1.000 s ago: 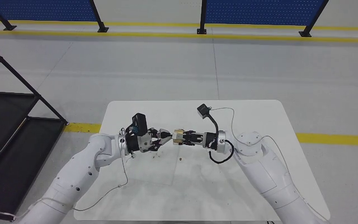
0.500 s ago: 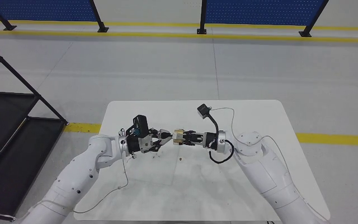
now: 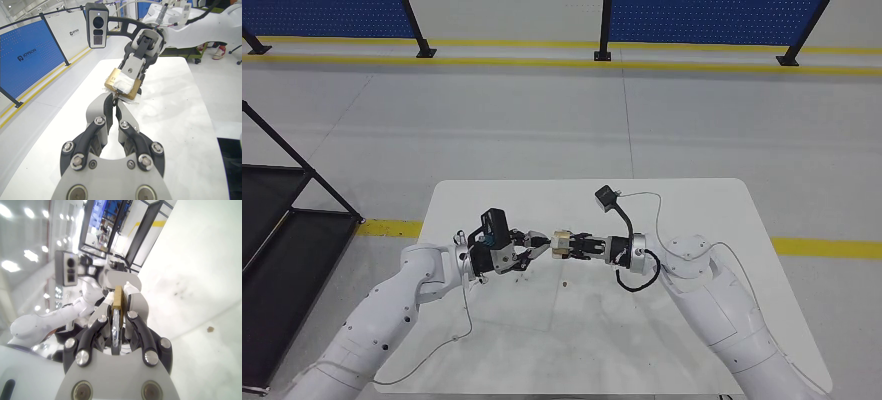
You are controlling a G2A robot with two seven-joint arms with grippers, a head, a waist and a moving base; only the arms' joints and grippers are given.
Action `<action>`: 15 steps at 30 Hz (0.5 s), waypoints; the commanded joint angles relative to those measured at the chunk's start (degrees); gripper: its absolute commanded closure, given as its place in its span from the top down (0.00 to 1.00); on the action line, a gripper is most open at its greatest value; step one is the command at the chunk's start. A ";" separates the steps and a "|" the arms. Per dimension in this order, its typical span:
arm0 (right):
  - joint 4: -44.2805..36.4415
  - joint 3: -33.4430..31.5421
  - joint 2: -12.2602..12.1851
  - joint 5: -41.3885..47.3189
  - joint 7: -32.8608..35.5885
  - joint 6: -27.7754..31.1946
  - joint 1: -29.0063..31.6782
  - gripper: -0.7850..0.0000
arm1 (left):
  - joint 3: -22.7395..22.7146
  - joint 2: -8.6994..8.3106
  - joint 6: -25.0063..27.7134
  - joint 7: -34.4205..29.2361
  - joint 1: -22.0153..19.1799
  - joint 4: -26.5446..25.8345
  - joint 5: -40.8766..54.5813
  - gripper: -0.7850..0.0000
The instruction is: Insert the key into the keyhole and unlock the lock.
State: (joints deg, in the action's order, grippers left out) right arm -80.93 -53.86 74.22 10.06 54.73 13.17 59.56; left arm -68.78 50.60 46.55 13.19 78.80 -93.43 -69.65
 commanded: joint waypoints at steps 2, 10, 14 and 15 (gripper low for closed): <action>0.00 0.00 0.00 0.00 0.00 0.00 0.00 0.00 | -0.15 0.07 0.06 -0.11 0.22 0.18 0.59 0.38; 0.00 0.00 0.00 0.00 0.00 0.00 0.00 0.00 | -3.07 -0.21 0.91 1.19 2.08 1.43 2.03 1.00; 0.00 0.00 0.00 0.00 0.00 0.00 0.00 0.00 | -5.52 -0.56 1.76 2.49 3.91 2.14 2.64 1.00; 0.00 0.00 0.00 0.00 0.00 0.00 0.00 0.00 | -6.31 -0.68 1.90 2.98 4.51 2.15 2.70 1.00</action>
State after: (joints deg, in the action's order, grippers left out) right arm -80.93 -53.86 74.22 10.06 54.73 13.17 59.56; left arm -74.45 50.02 48.36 15.79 82.81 -91.27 -66.98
